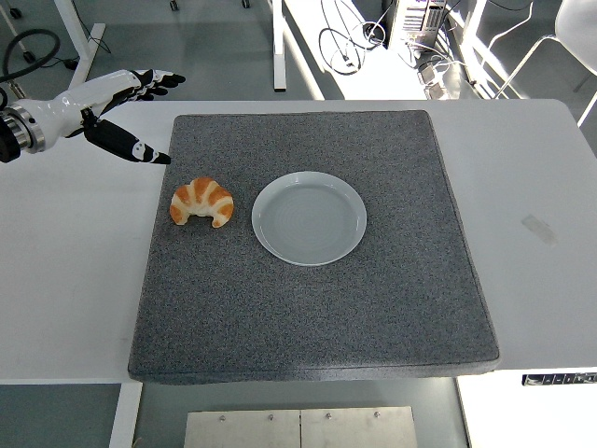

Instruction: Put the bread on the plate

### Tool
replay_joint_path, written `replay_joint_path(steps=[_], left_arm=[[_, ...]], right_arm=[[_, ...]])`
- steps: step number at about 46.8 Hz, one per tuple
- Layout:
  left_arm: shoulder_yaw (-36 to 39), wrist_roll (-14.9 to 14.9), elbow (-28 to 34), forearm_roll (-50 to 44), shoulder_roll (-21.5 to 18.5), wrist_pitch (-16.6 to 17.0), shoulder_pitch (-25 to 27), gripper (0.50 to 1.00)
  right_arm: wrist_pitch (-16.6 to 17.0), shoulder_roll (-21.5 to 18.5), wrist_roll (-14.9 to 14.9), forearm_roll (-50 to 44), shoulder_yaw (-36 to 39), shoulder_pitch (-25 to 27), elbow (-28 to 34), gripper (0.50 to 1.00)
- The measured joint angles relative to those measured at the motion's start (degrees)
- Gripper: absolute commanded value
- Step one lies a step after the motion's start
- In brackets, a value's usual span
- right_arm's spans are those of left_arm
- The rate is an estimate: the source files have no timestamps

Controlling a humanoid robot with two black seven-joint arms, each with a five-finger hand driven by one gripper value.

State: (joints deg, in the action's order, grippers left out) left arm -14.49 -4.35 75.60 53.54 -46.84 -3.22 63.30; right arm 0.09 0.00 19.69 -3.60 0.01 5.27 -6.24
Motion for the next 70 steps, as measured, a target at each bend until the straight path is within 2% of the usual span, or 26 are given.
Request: replay_joint_path(steps=[8,14,21,25,35,45,61,70], left_arm=[[1.7,0.1,-0.8,6.8,0.4,-0.6,-0.6,0.972],[2.0,0.1,-1.2,8.3,1.4,-0.3,-1.8,0.972],[2.9,0.1,-5.9,9.9,4.7,0.1,-4.0,0.972],[3.7,0.1,-7.7,11.4,6.2,1.4,-4.9,0.972],[4.9,-0.4,-8.9,11.7,7.3,3.0,-5.4,0.972],[6.5,-1.3,-12.7,12.1,10.5,4.4,-5.4,0.972],[8.5,-2.2,-14.1,12.2,14.0,8.0,-5.6,0.971],[8.5,-2.2,-16.1,12.2,16.5,8.4,-5.7,0.971]], right_arm=[[0.0,0.0,0.0,0.0,0.0,0.0,0.0,1.000],[0.0,0.0,0.0,0.0,0.0,0.0,0.0,1.000],[0.0,0.0,0.0,0.0,0.0,0.0,0.0,1.000],[0.0,0.0,0.0,0.0,0.0,0.0,0.0,1.000],[0.0,0.0,0.0,0.0,0.0,0.0,0.0,1.000],[0.0,0.0,0.0,0.0,0.0,0.0,0.0,1.000],[0.0,0.0,0.0,0.0,0.0,0.0,0.0,1.000],[0.0,0.0,0.0,0.0,0.0,0.0,0.0,1.000]])
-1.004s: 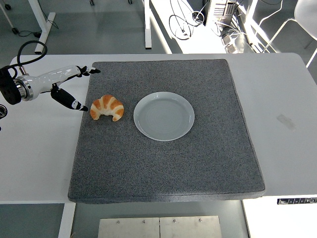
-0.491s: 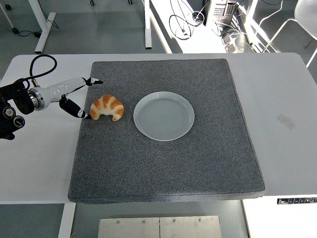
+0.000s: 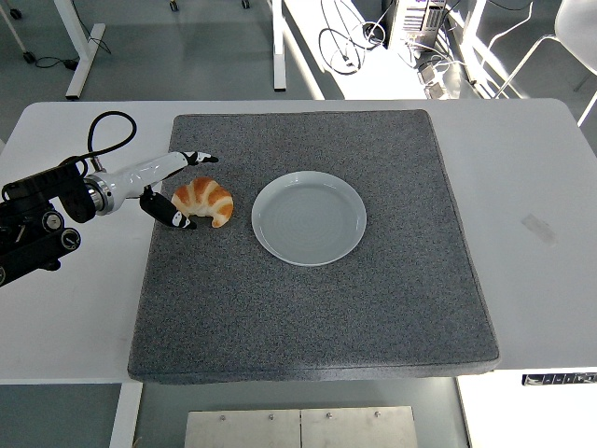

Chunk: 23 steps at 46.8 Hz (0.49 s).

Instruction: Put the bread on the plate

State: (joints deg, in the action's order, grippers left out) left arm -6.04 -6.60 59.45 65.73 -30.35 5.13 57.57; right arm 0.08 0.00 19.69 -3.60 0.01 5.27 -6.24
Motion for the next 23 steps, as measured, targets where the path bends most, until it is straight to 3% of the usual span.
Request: replay_joint_path(steps=[23], left_arm=[[0.1,-1.6,-4.3,0.1,2.7,1.0,-0.1,0.955]], right_arm=[[0.0,0.0,0.0,0.0,0.0,0.0,0.0,1.000]])
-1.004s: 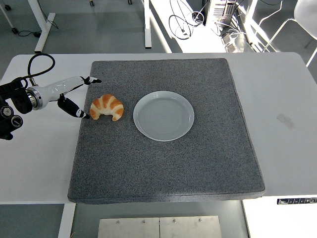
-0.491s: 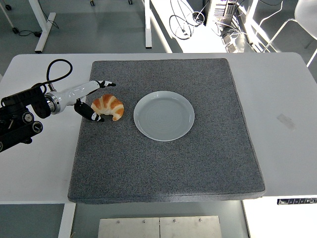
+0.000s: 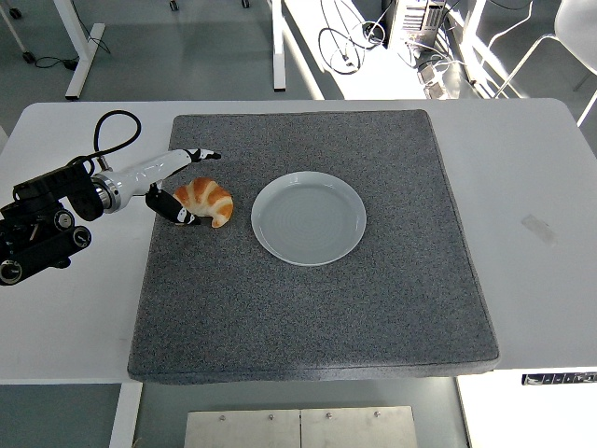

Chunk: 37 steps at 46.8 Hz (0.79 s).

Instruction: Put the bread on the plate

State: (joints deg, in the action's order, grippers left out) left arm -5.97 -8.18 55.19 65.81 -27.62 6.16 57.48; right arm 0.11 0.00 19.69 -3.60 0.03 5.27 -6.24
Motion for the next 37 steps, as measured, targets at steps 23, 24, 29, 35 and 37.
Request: replay_joint_path(steps=[23,24,29,35,37], left_arm=[[4.8,-3.2,-2.0,2.3,1.3,5.6,0.1,0.500],[4.8,-3.6,-2.2,2.3,1.3,5.6,0.1,0.500],[4.8,-5.8,-3.0,2.1,1.4,5.7,0.3,0.500],[4.5,-6.9,-5.0,1.6,1.8,5.7,0.7,0.500],[4.4,-7.2,-5.6,1.6,2.0,5.9,0.9,0.500]], right_arm=[[0.0,0.0,0.0,0.0,0.0,0.0,0.0,1.000],[0.0,0.0,0.0,0.0,0.0,0.0,0.0,1.000],[0.0,0.0,0.0,0.0,0.0,0.0,0.0,1.000],[0.0,0.0,0.0,0.0,0.0,0.0,0.0,1.000],[0.0,0.0,0.0,0.0,0.0,0.0,0.0,1.000]])
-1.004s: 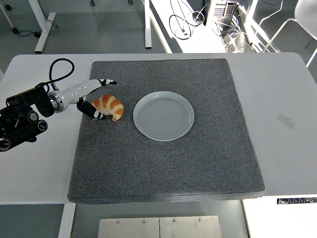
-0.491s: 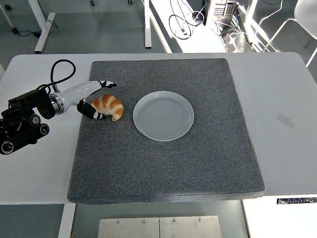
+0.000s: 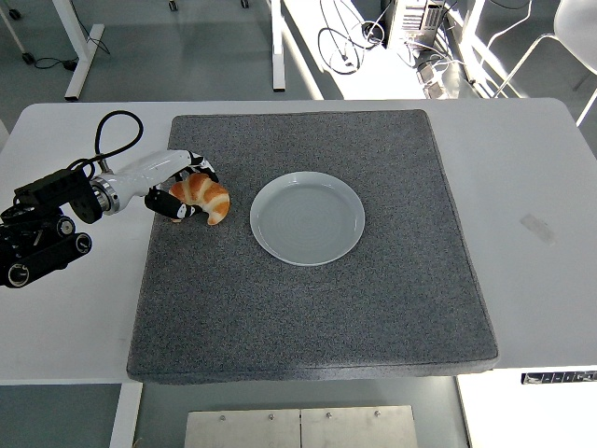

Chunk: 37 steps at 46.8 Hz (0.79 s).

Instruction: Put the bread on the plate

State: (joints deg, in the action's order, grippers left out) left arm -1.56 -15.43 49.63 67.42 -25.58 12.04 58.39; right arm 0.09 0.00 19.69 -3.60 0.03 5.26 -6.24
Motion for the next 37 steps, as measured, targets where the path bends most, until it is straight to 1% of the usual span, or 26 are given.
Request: replay_joint_path(steps=[6,17,20,24,30,37], left_arm=[[-0.2,-0.2,-1.2,-0.2,0.2,1.2,1.5,0.500],[0.2,-0.3,-1.3,-3.0,-0.5,1.0,7.6,0.500],[0.3,-0.3,-1.3,-3.5,-0.3,0.9,8.5,0.500],[0.3,0.0,-1.1,-3.6,0.7,0.9,9.6,0.500],[0.5,0.2,-0.8,-3.6,4.5,0.7,12.0,0.500],[0.7,-0.1,-0.7,-2.8,7.0,0.4,14.5,0.500]], right_arm=[[0.0,0.0,0.0,0.0,0.0,0.0,0.0,1.000],[0.0,0.0,0.0,0.0,0.0,0.0,0.0,1.000],[0.0,0.0,0.0,0.0,0.0,0.0,0.0,1.000],[0.0,0.0,0.0,0.0,0.0,0.0,0.0,1.000],[0.0,0.0,0.0,0.0,0.0,0.0,0.0,1.000],[0.0,0.0,0.0,0.0,0.0,0.0,0.0,1.000]])
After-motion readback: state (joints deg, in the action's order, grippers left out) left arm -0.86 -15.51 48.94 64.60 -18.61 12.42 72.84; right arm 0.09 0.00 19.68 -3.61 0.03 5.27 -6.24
